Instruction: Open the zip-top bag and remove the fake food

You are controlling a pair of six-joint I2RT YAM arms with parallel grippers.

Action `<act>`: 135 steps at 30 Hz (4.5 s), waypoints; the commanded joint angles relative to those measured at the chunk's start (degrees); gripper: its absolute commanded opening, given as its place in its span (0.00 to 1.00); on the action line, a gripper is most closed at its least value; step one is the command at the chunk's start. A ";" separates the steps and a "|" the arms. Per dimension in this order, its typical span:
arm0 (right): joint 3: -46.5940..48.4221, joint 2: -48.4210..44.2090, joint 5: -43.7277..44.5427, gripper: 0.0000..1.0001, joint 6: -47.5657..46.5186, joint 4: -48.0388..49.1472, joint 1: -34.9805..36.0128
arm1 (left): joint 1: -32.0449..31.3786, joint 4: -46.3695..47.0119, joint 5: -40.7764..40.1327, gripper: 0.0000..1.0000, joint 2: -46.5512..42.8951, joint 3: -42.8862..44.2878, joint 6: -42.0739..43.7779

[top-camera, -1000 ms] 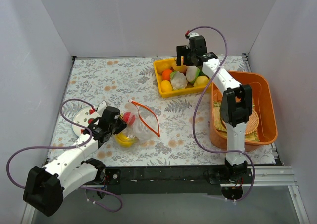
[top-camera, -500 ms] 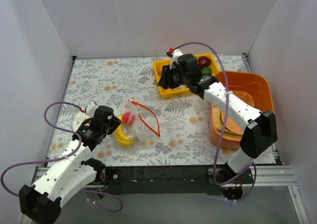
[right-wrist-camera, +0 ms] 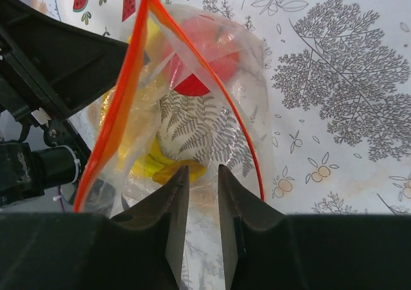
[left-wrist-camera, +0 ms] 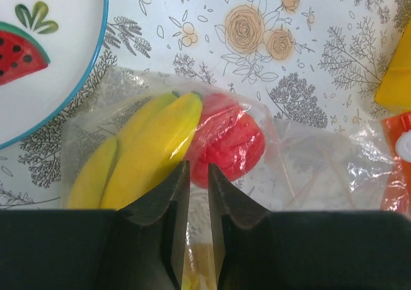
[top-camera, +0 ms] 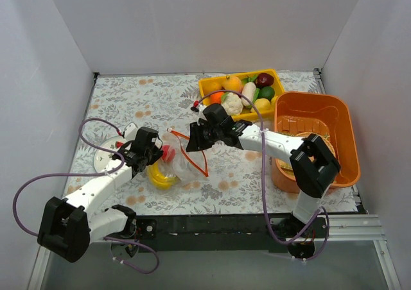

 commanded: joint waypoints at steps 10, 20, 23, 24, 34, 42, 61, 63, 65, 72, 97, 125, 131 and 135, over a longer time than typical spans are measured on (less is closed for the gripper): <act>0.83 9.37 -4.07 0.41 7.21 11.30 0.82 | 2.65 12.87 -1.72 0.17 7.74 -1.49 4.07; -1.28 11.75 -5.83 0.62 9.85 19.39 0.90 | 2.91 16.21 1.44 0.13 8.36 -5.88 2.67; -0.76 11.92 -6.01 0.73 9.07 19.57 1.60 | 2.91 16.65 2.85 0.05 8.27 -6.85 2.23; -0.41 12.01 -5.75 0.76 8.54 19.22 1.87 | 2.91 16.65 3.38 0.03 8.19 -7.46 2.23; 1.18 13.59 -3.11 0.86 5.46 13.60 4.94 | 2.91 19.81 6.19 0.00 6.43 -12.21 1.26; 3.29 14.91 -1.44 0.85 6.33 11.57 6.27 | 2.91 20.96 6.98 0.00 6.08 -13.44 1.43; 1.98 12.82 6.37 0.37 9.42 14.39 6.44 | 2.91 18.86 5.94 0.00 3.52 -13.89 1.26; 1.27 10.79 7.52 0.33 8.54 12.72 6.35 | 2.91 17.71 4.35 0.00 4.05 -13.53 0.56; 0.30 7.71 8.49 0.31 7.31 11.58 6.35 | 2.91 17.01 3.65 0.00 4.23 -13.18 -0.06; -0.05 1.20 10.96 0.31 3.44 4.46 6.35 | 3.00 15.25 1.97 0.00 5.11 -12.21 -0.94; 18.47 -6.20 34.06 0.31 -15.54 -16.73 -16.31 | 3.09 12.35 6.02 0.05 -0.08 -5.80 4.06; 46.53 26.60 40.40 0.72 -18.36 -20.77 -32.58 | 3.09 6.72 7.95 0.25 -4.29 3.79 11.81; 46.88 25.55 39.26 0.86 -18.36 -21.38 -32.76 | 3.09 5.84 7.86 0.35 -5.26 4.05 11.02; 47.06 24.32 38.38 0.87 -17.75 -22.26 -32.76 | 3.18 4.53 7.25 0.41 -6.22 4.23 9.87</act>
